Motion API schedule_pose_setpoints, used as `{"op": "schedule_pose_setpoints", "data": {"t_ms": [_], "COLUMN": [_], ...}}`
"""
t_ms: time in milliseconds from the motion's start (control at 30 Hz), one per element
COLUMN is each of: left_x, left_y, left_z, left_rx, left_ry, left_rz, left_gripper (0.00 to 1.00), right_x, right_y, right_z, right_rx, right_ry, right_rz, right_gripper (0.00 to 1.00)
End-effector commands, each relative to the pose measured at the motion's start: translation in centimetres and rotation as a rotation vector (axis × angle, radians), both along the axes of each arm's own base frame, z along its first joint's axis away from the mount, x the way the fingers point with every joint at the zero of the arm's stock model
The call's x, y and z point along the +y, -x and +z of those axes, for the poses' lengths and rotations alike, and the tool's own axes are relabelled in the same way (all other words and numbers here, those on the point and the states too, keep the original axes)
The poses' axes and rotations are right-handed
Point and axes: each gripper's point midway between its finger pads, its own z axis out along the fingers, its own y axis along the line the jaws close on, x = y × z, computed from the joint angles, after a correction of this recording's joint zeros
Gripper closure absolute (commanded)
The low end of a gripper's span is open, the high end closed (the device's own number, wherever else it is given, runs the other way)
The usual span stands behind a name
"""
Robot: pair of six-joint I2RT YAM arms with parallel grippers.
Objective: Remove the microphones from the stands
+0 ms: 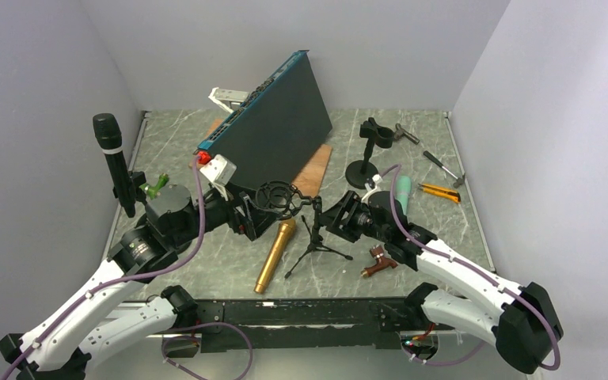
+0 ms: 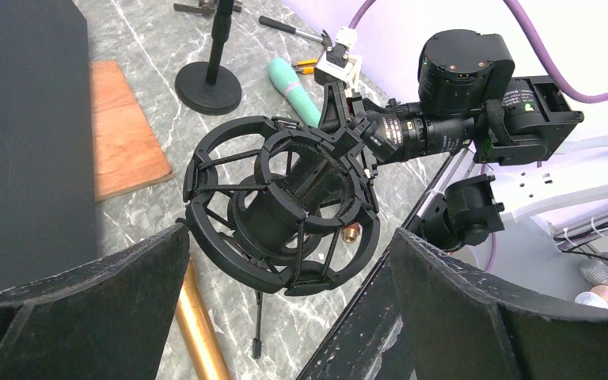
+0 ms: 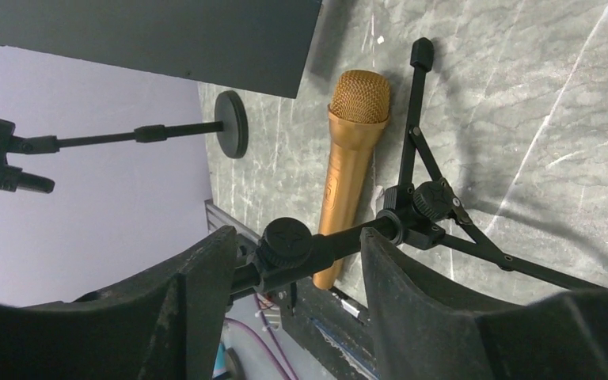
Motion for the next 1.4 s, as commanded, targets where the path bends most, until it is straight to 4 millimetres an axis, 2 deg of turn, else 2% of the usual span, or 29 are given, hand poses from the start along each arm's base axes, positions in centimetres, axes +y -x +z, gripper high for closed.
{"op": "schedule_pose_setpoints", "data": {"t_ms": [0, 100, 167, 267, 400, 467, 533, 867, 933, 1100, 1167, 1333, 1367], "left_x": [-0.1, -0.2, -0.2, -0.2, -0.3, -0.2, -0.2, -0.1, 0.0, 0.0, -0.2, -0.3, -0.3], "left_y": [-0.2, -0.2, -0.2, -0.2, -0.2, -0.3, -0.3, -0.5, -0.5, -0.5, -0.5, -0.5, -0.4], "left_z": [1.2, 1.1, 1.1, 1.2, 1.3, 1.4, 1.5, 0.9, 0.9, 0.6, 0.6, 0.5, 0.6], "left_rx": [-0.032, -0.029, -0.030, -0.029, -0.031, -0.033, -0.035, -0.025, -0.024, -0.024, -0.020, -0.012, -0.012], "left_ry": [0.022, 0.020, 0.022, 0.024, 0.021, 0.018, 0.017, 0.009, 0.010, 0.018, 0.021, 0.024, 0.027], "left_rz": [0.001, -0.001, -0.003, -0.005, -0.005, -0.004, -0.003, 0.013, 0.015, 0.017, 0.013, 0.007, 0.005], "left_gripper": [0.01, 0.01, 0.01, 0.01, 0.01, 0.01, 0.01, 0.00, 0.01, 0.00, 0.01, 0.00, 0.01], "right_x": [0.6, 0.5, 0.7, 0.9, 1.2, 1.2, 1.0, 0.8, 0.6, -0.4, -0.2, 0.2, 0.6], "right_y": [-0.5, -0.5, -0.8, -0.8, -0.9, -0.8, -0.7, -0.2, -0.2, 0.0, -0.1, -0.1, -0.3], "right_z": [1.5, 1.0, 1.4, 1.4, 1.2, 1.1, 0.6, -0.3, 0.5, -0.6, -1.2, 0.0, -0.5], "right_rx": [-0.016, -0.006, -0.017, -0.006, 0.013, 0.016, 0.021, -0.118, -0.206, -0.349, -0.357, -0.448, -0.436], "right_ry": [-0.041, -0.043, -0.068, -0.089, -0.100, -0.116, -0.120, -0.263, -0.317, -0.318, -0.319, -0.426, -0.421], "right_rz": [-0.009, -0.024, -0.031, -0.032, -0.030, -0.035, -0.045, -0.014, -0.008, -0.012, -0.004, 0.020, 0.036], "right_gripper": [0.41, 0.46, 0.51, 0.67, 0.70, 0.80, 0.99, 1.00, 1.00, 1.00, 1.00, 1.00, 1.00]}}
